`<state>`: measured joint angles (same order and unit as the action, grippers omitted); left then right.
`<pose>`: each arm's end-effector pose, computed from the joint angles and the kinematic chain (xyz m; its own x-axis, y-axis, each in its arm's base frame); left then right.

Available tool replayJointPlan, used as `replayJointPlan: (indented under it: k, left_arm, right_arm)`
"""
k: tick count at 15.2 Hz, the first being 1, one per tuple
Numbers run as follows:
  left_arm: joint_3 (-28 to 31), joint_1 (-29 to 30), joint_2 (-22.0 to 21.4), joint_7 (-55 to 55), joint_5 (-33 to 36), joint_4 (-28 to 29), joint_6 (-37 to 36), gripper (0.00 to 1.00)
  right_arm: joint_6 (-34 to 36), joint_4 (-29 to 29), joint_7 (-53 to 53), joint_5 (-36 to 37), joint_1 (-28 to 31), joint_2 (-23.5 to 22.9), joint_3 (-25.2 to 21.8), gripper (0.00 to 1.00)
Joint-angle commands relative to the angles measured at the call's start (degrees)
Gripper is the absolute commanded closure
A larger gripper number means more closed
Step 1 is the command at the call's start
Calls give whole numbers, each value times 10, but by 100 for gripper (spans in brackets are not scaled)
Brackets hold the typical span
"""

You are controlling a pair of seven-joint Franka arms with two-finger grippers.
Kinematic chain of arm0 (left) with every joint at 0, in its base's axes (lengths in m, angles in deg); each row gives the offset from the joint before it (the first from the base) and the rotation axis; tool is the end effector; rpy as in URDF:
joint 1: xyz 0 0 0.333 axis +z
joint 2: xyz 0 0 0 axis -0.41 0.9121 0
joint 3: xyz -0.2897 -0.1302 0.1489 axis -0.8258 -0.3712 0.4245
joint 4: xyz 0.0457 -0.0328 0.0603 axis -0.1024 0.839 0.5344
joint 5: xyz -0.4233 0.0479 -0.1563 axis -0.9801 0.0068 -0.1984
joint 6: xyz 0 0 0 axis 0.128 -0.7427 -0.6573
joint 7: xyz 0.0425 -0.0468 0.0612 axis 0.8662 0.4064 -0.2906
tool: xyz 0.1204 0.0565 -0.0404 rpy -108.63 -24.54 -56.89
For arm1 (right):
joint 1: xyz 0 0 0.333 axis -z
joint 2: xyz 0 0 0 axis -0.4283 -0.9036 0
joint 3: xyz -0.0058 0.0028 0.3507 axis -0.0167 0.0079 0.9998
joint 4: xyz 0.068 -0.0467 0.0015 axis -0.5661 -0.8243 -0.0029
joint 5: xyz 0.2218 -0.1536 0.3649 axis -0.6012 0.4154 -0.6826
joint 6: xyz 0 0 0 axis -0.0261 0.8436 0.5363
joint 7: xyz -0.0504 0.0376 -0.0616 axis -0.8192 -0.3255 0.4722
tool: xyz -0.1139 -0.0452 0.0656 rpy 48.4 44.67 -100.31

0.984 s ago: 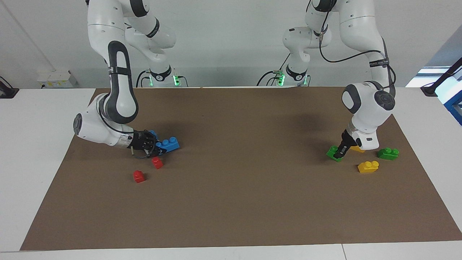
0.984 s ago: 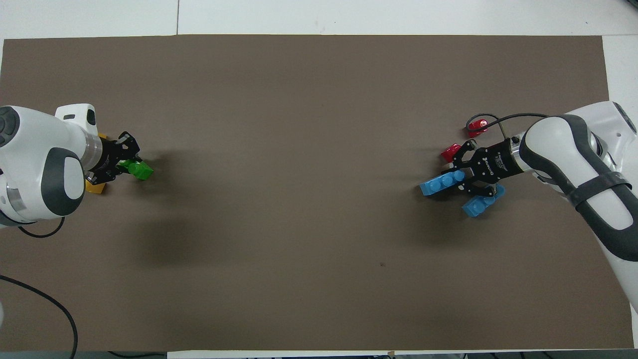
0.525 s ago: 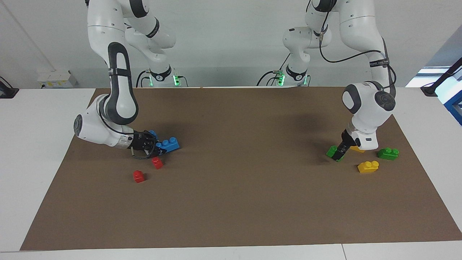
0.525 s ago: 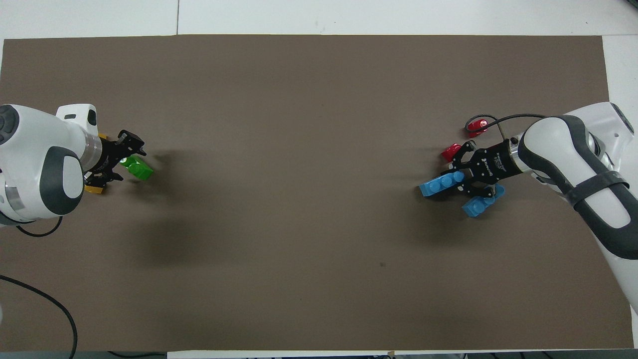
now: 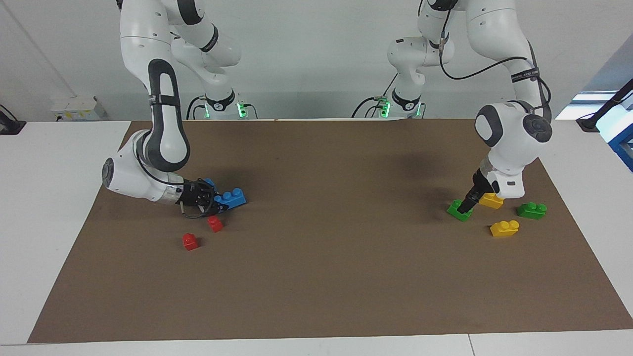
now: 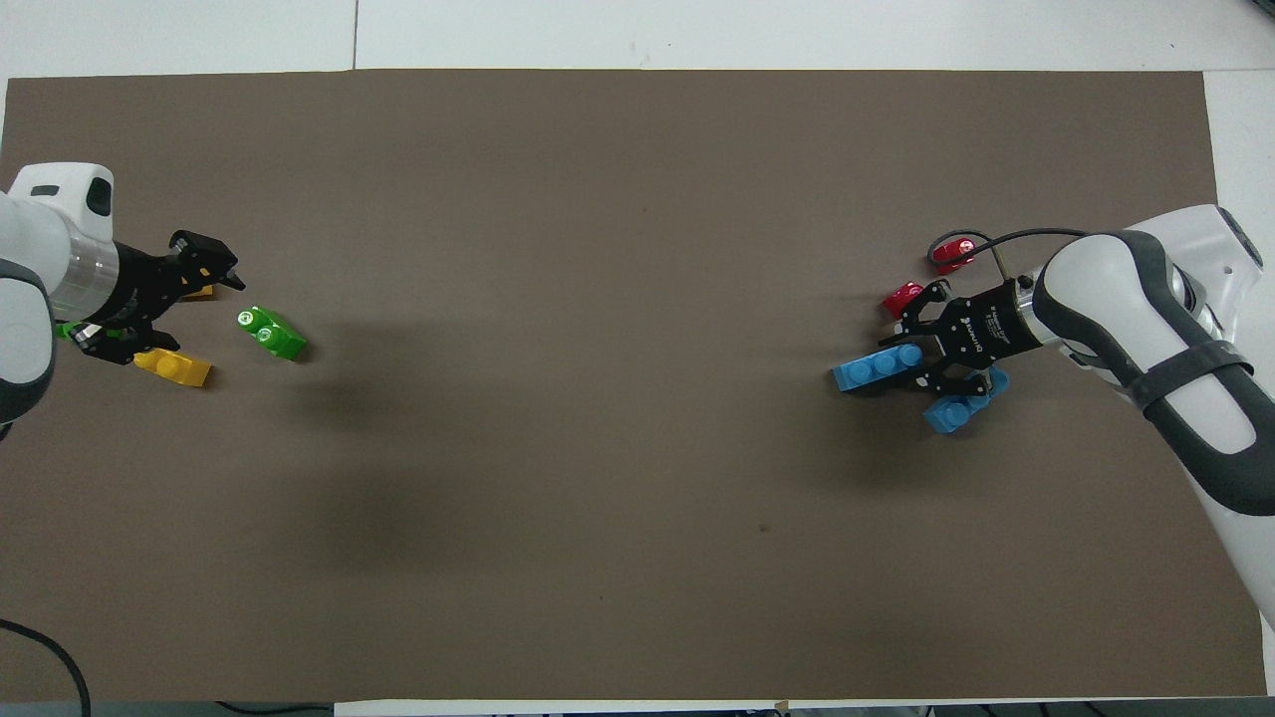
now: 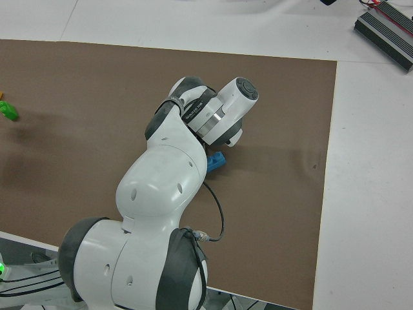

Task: Remove green block with left arm and hold with right
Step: 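Release the blue block with the right gripper while the left gripper withdraws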

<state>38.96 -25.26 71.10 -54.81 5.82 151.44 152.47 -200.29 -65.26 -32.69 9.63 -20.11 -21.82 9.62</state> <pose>0.6506 0.0139 0.4293 0.7991 0.6010 -0.0179 0.6011 -0.7979 0.0443 0.6264 0.0059 0.2335 0.3102 -0.7286 -0.6107 -0.9315 -0.3614 -0.0418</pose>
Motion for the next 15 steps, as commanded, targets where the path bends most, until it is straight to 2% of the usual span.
replayJointPlan:
  k: [1,4,9,12,14,15]
  left_arm:
    - [-2,6,-9,65,26,-51,-57,0]
    - [-2,6,-26,147,27,-97,-99,0]
    - [-3,4,-93,263,27,-97,-155,0]
    - [-6,-1,-129,291,27,-95,-202,0]
    - [-8,-2,-147,310,27,-94,-217,0]
    - [-9,-2,-151,315,27,-94,-232,0]
  right_arm:
    - [-2,4,-10,-13,6,-4,6,39]
    - [-2,11,5,-13,3,-2,6,36]
    - [19,35,62,-12,-2,24,11,27]
    - [49,52,72,-12,-2,40,11,17]
    - [59,72,78,-4,-2,59,11,3]
    - [64,90,79,8,-4,69,12,0]
